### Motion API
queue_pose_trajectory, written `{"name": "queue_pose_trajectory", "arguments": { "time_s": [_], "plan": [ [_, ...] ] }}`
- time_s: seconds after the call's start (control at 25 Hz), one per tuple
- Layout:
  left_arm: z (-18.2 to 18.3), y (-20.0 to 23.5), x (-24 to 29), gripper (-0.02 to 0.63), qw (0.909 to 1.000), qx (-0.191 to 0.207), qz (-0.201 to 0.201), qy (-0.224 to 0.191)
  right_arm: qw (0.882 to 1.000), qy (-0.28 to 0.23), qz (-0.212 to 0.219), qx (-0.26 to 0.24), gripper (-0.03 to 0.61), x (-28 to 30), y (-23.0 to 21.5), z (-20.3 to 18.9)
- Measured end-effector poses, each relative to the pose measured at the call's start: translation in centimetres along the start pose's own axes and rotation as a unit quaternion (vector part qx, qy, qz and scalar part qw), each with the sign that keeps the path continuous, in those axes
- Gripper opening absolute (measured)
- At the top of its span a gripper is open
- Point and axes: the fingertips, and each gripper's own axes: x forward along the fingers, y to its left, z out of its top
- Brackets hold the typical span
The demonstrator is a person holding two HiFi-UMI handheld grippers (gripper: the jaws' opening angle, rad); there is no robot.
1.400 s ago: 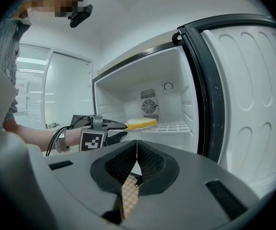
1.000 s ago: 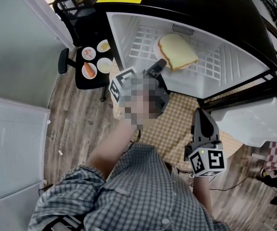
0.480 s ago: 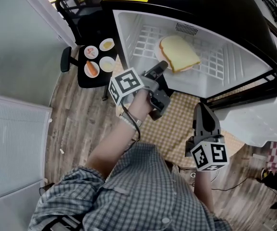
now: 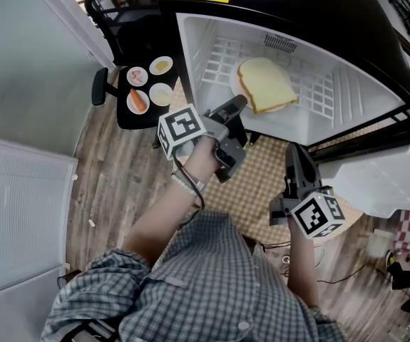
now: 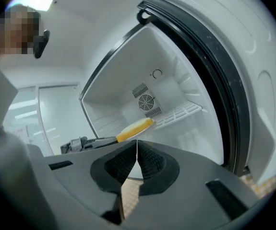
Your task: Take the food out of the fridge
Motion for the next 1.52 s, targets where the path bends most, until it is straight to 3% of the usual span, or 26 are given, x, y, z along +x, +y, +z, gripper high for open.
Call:
{"name": "queue_pose_trajectory", "arguments": {
  "time_s": [0.24,0.56,0.76,0.92,1.24,1.52],
  "plan": [
    [-0.2,0.1,-0.8,0.018,0.9999,-0.009,-0.002,0.009,0.988,-0.003,0.035,0.152,0.011,2.3,-0.7,-0.6],
    [-0.5,0.2,-1.2,0.017,0.9999,-0.004,-0.004,0.016,0.971,-0.011,0.064,0.228,0.012,5.1,-0.9,-0.6],
    [-0.5,0.4,-1.3,0.015,0.9999,0.0,0.001,0.016,0.947,-0.025,0.085,0.309,0.012,6.4,-0.4,-0.4],
    [-0.5,0.5,-1.3,0.014,0.9999,0.003,0.0,0.016,0.936,-0.028,0.099,0.336,0.012,6.9,-0.4,-0.6],
    [-0.5,0.7,-1.3,0.012,0.9998,0.006,0.0,0.017,0.927,-0.027,0.118,0.355,0.012,7.4,-0.4,-1.0],
    [-0.5,0.8,-1.5,0.012,0.9993,0.029,0.003,0.024,0.926,-0.028,0.118,0.357,0.012,7.4,-0.3,-1.3]
  ]
}}
